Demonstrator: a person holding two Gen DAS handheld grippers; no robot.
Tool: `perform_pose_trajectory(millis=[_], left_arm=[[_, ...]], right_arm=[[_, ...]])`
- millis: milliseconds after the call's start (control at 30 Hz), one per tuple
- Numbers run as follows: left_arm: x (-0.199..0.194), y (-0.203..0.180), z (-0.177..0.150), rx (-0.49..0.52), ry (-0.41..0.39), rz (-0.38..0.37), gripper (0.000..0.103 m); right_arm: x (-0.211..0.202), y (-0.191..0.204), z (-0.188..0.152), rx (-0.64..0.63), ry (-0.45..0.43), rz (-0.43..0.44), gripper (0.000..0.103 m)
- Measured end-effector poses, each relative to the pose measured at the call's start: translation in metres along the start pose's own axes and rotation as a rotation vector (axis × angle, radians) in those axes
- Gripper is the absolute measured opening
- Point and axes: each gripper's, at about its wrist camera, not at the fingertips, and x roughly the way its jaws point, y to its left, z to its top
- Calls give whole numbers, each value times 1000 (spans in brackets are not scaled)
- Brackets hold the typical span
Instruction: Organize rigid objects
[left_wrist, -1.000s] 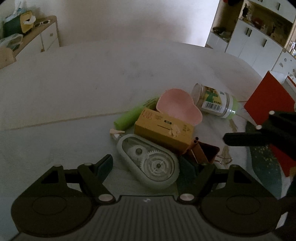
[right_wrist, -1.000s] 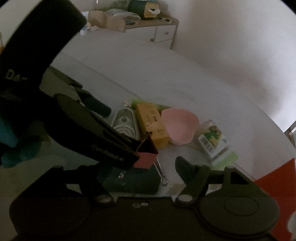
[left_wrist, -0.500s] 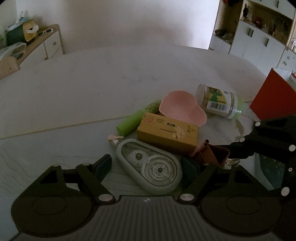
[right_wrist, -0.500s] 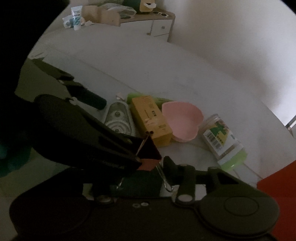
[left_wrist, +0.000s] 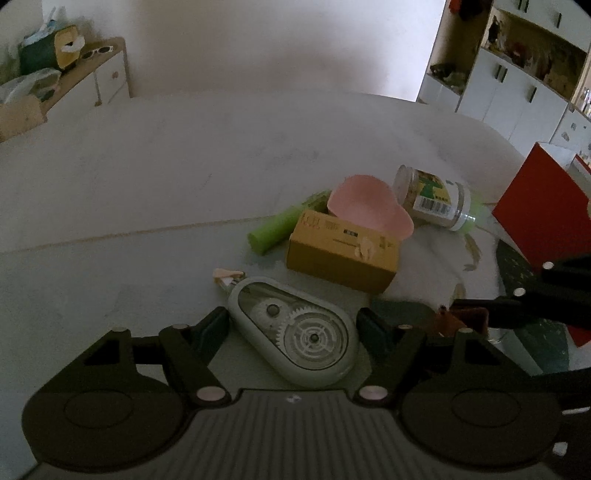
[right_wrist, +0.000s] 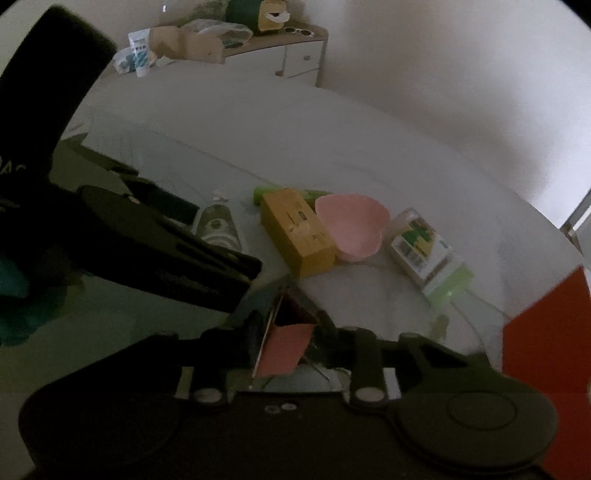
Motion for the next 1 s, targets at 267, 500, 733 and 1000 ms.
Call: perform_pose_trajectory(millis=[267, 500, 733, 1000], left_arm=[[-27, -4, -10, 14, -28, -31, 76], [-67, -24, -11, 76, -74, -76, 76], [-107, -55, -4, 147, -121, -131, 76], [-139, -103, 10, 208, -137, -182, 76]], right_arm=[[-25, -2, -9, 53, -20, -15, 28], [-62, -7, -15, 127, -64, -38, 28], [-110, -23, -22, 199, -118, -79, 28], [-156, -61, -34, 284, -181, -133, 28]])
